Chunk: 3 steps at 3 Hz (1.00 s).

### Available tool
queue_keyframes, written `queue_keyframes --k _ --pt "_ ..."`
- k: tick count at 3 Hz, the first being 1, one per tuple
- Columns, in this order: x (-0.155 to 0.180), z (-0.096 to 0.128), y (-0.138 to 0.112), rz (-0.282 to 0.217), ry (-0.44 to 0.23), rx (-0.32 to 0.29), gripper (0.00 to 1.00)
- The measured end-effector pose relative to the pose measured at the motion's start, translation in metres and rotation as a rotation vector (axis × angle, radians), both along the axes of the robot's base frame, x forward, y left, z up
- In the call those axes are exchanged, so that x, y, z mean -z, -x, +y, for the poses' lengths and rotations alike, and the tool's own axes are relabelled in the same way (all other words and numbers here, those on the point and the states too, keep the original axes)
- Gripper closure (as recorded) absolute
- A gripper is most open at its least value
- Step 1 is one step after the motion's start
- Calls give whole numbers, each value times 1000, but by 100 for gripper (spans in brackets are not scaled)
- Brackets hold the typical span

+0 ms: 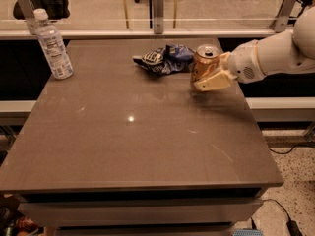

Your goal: Move orange can near blue plastic bottle

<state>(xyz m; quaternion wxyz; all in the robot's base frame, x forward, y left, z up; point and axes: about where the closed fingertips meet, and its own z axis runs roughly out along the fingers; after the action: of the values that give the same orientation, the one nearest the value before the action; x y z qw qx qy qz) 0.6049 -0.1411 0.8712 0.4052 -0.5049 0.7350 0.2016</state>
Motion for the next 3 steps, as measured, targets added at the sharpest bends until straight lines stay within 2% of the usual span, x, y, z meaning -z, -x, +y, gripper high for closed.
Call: queue_keyframes --k 1,3 --pt "-26 0 -6 -60 -20 -23 100" --pt "-90 34 -28 -193 -14 -167 100"
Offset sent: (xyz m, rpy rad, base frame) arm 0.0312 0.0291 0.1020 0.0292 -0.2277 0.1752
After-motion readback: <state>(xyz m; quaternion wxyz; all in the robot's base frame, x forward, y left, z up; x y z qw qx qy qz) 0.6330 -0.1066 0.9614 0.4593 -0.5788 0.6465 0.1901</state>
